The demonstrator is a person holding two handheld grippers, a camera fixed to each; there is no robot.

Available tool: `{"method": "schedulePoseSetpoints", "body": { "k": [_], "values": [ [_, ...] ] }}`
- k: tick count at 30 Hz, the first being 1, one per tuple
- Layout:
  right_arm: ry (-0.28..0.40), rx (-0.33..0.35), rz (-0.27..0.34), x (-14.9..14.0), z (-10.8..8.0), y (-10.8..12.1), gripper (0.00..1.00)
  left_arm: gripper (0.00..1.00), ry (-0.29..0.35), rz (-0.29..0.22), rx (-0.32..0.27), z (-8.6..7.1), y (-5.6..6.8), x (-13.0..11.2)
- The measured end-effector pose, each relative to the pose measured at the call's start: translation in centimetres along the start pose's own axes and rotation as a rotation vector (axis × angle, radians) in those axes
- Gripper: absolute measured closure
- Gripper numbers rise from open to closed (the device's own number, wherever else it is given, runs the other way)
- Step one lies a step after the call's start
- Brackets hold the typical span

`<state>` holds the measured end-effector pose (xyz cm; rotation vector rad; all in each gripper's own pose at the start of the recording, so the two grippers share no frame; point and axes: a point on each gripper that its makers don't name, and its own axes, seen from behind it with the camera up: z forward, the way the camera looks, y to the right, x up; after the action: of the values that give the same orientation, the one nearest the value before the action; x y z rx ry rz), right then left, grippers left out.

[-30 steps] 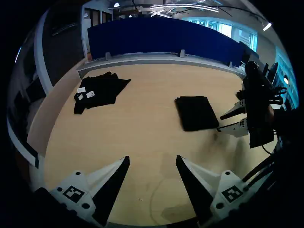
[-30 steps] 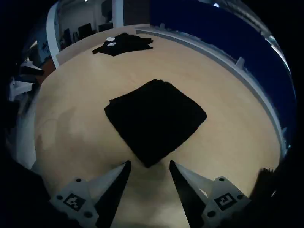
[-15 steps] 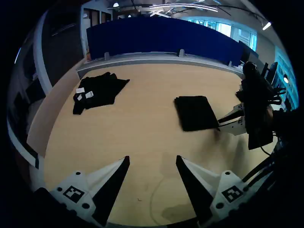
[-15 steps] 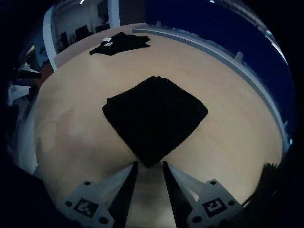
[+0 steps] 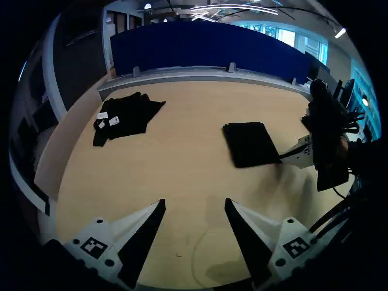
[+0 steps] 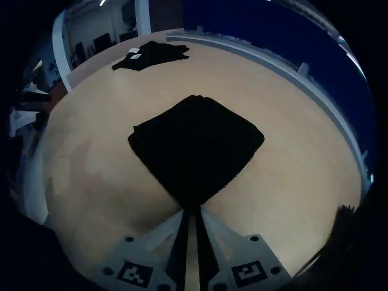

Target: Fold towel

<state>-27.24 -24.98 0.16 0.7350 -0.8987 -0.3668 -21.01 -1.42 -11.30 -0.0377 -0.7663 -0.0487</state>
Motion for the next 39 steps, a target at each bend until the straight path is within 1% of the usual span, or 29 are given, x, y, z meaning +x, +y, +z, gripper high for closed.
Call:
{"method": "schedulePoseSetpoints", "body": {
  "k": [4, 9, 12, 15, 22, 30, 35, 39],
  "values": [
    [0.015, 0.001, 0.009, 0.3, -0.1, 0.0, 0.97, 0.10, 0.000, 0.002, 0.000, -0.1, 0.1, 0.0],
    [0.041, -0.001, 0.015, 0.9, -0.7, 0.1, 0.98, 0.10, 0.002, 0.001, -0.003, -0.3, 0.2, 0.2],
    [0.064, -0.004, 0.007, 1.9, -1.6, 0.1, 0.98, 0.10, 0.006, 0.001, -0.006, -0.4, 0.3, 0.4],
    [0.095, -0.012, -0.008, 3.6, -2.9, 0.2, 0.98, 0.10, 0.013, 0.004, -0.010, -0.4, 0.3, 0.7],
    [0.178, -0.046, -0.043, 8.7, -6.4, 0.8, 0.98, 0.10, 0.044, 0.011, -0.028, -0.6, 0.6, 2.0],
    [0.265, -0.098, -0.055, 14.0, -11.7, 1.9, 0.98, 0.10, 0.080, 0.026, -0.063, -1.0, 0.9, 3.9],
    [0.298, -0.132, -0.051, 15.8, -14.5, 2.9, 0.98, 0.10, 0.098, 0.034, -0.079, -1.3, 0.7, 5.0],
    [0.311, -0.156, -0.045, 16.6, -16.1, 3.8, 0.98, 0.10, 0.106, 0.043, -0.092, -1.4, 0.7, 5.5]
  ]
}}
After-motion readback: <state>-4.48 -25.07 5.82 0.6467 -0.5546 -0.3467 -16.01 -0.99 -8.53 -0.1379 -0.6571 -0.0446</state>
